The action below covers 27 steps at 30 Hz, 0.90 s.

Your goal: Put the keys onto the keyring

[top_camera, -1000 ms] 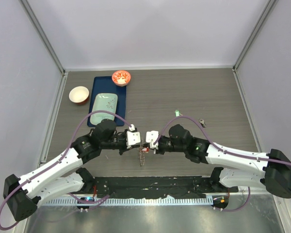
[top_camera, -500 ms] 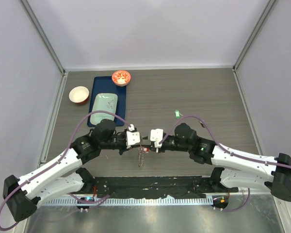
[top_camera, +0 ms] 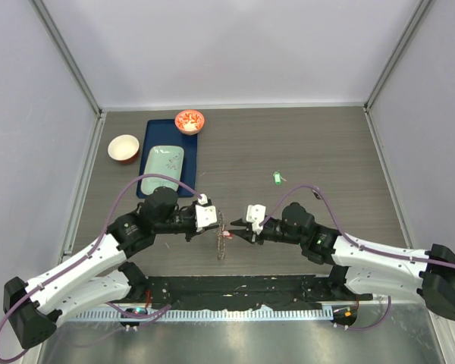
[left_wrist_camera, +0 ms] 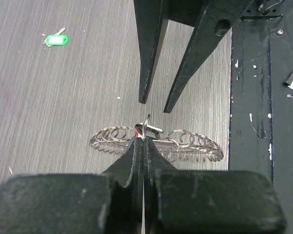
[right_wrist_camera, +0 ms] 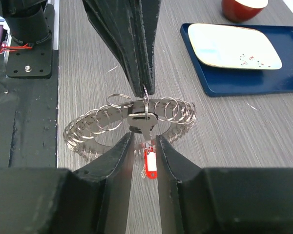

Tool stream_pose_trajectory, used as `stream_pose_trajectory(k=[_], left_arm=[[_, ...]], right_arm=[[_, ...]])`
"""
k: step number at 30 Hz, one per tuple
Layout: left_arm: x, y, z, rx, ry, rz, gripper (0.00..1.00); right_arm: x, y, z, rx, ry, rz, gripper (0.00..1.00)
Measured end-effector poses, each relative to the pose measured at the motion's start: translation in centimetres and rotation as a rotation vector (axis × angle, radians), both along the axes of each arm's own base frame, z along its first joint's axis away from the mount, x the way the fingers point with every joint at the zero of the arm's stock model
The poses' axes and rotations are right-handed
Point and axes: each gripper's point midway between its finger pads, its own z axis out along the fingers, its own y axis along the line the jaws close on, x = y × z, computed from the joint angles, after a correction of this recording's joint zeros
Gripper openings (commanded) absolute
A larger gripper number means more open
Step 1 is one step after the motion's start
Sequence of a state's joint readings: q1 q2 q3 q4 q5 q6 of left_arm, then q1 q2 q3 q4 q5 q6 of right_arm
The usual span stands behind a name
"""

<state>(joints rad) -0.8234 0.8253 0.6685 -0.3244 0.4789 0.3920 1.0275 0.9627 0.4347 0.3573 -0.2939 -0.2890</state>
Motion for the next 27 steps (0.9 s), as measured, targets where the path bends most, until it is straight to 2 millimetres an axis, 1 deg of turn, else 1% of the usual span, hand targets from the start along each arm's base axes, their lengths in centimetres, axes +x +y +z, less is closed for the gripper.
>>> stream_pose_trajectory(k=[2, 4, 9, 12, 19, 27], left_arm=[[0.0, 0.0, 0.0, -0.001, 0.0, 0.0, 0.0], [0.0, 0.0, 0.0, -0.002, 0.0, 0.0, 0.0], [0.0, 0.0, 0.0, -0.002, -0.001, 0.0, 0.0], [0.0, -0.1, 0.1, -0.004, -0.002, 0.0, 0.0], [0.0, 0.0, -0.1, -0.002, 0.0, 0.001, 0.0], [0.0, 0.0, 0.0, -0.003, 0.002, 0.002, 0.0]], right_arm=[[0.3, 0.0, -0.3, 0.01, 0.009, -0.007, 0.26], [0.6, 0.1, -0.3, 0.027, 0.014, -0.012, 0.25], [1.0, 0.3, 0.6, 0.076, 0.013, -0.009, 0.23], [0.8, 0.6, 0.9, 0.091, 0.017, 0.011, 0.23], [0.2, 0.9, 0.4, 0.084, 0.031, 0.05, 0.22], [0.2, 0.8, 0.3, 0.079, 0.035, 0.053, 0.23]])
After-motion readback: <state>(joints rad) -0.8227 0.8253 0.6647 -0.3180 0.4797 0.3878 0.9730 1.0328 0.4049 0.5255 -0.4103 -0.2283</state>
